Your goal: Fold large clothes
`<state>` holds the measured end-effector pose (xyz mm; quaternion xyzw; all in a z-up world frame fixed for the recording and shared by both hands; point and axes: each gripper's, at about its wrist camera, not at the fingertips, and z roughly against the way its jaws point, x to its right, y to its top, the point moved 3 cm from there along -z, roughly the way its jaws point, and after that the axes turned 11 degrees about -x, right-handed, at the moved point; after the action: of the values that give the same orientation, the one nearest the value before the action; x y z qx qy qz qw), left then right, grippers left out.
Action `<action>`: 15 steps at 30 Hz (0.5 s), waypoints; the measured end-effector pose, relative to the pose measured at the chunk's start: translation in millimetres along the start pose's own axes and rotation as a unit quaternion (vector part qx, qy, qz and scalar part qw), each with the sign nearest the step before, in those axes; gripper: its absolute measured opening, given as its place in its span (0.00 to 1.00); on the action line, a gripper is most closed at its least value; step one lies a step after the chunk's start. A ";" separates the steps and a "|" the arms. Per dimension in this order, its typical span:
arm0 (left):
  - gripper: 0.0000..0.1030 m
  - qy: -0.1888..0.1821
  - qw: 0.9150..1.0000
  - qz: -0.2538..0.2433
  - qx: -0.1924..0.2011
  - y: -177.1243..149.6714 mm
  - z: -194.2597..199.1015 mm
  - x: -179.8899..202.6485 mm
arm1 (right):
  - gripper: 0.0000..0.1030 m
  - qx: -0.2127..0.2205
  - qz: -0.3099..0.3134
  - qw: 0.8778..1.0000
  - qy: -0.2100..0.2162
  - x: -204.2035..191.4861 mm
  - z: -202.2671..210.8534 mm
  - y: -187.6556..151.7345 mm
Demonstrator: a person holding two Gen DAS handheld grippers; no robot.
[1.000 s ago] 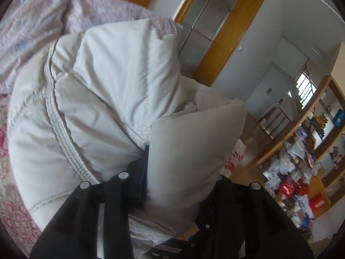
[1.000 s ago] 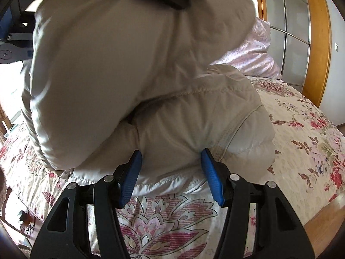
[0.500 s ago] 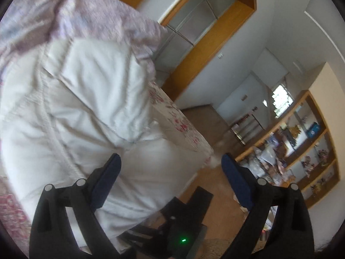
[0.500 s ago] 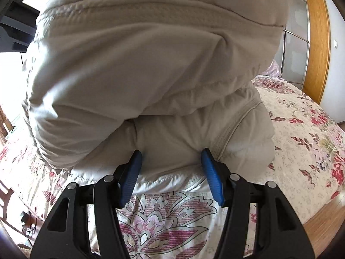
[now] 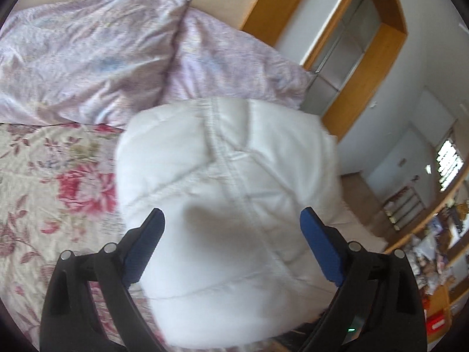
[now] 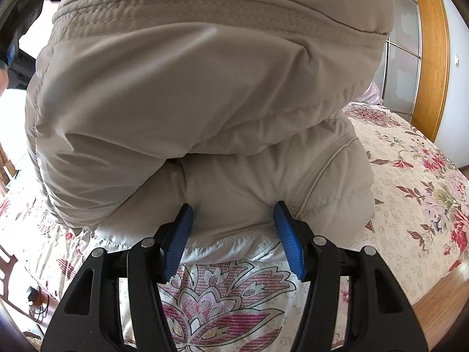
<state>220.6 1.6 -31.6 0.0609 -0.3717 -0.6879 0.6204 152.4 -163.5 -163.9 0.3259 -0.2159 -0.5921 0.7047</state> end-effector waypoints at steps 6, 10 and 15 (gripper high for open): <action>0.89 0.042 0.999 -0.006 -0.012 -6.1 -15.1 -14.7 | 0.58 0.000 0.000 1.000 0.000 -0.2 0.0 0.0; 0.89 0.044 0.998 -0.014 -0.032 -10.3 -35.1 -11.2 | 0.58 0.000 0.001 1.000 0.000 2.0 -0.4 0.3; 0.89 0.075 0.995 -0.050 -0.037 -13.6 -46.9 7.2 | 0.58 0.000 0.006 1.000 0.000 4.9 0.3 -0.8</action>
<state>233.5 -25.9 -70.4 0.1080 -0.2946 -0.7246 0.6136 152.7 -168.4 -164.6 0.3251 -0.2178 -0.5879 0.7079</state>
